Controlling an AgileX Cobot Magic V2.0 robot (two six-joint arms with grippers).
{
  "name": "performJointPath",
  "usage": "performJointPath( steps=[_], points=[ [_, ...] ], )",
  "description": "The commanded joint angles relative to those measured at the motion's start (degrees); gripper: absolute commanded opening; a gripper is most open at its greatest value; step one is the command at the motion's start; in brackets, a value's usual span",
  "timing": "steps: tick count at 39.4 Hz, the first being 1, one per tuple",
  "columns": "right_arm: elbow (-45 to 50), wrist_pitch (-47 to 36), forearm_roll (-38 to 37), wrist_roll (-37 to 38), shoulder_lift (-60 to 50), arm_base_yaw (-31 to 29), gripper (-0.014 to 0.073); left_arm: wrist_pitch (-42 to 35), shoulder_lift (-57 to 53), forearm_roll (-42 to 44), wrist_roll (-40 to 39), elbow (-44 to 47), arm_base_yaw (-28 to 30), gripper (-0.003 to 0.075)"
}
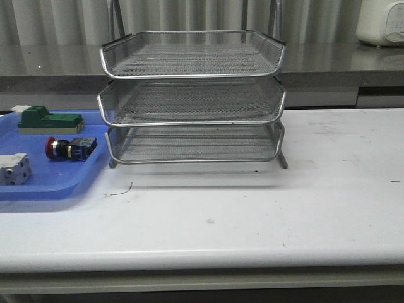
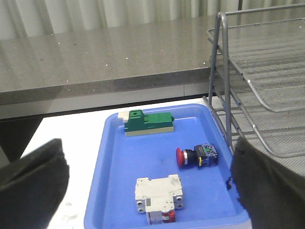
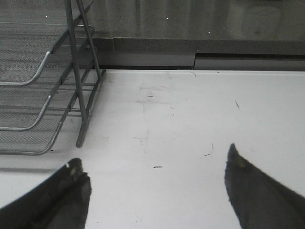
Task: Place button on rack with both arms
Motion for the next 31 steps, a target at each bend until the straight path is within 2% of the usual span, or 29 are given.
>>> performJointPath(
  steps=[1, 5, 15, 19, 25, 31],
  points=[
    [-2.05, -5.72, -0.09, -0.54, 2.06, -0.15, 0.0603, -4.28, 0.46, -0.11, 0.00, -2.23, 0.04, 0.0662],
    [-3.65, -4.24, 4.04, -0.48, 6.45, -0.15, 0.0601, -4.47, 0.46, -0.11, 0.00, -2.23, 0.04, 0.0662],
    [-12.86, 3.32, 12.15, -0.48, 25.93, 0.02, 0.0601, -4.92, 0.46, -0.11, 0.00, -2.23, 0.04, 0.0662],
    [-15.78, 2.93, 16.60, -0.73, 32.73, 0.16, 0.0601, -4.92, 0.46, -0.11, 0.00, -2.23, 0.04, 0.0662],
    [-19.56, 1.25, 23.83, -5.72, 41.65, 2.80, 0.0601, -4.92, 0.46, -0.11, 0.00, -2.23, 0.04, 0.0662],
    [-24.12, -0.22, 35.13, -13.71, 50.20, 8.32, 0.0601, -4.92, 0.46, -0.11, 0.00, -2.23, 0.04, 0.0662]
  ],
)
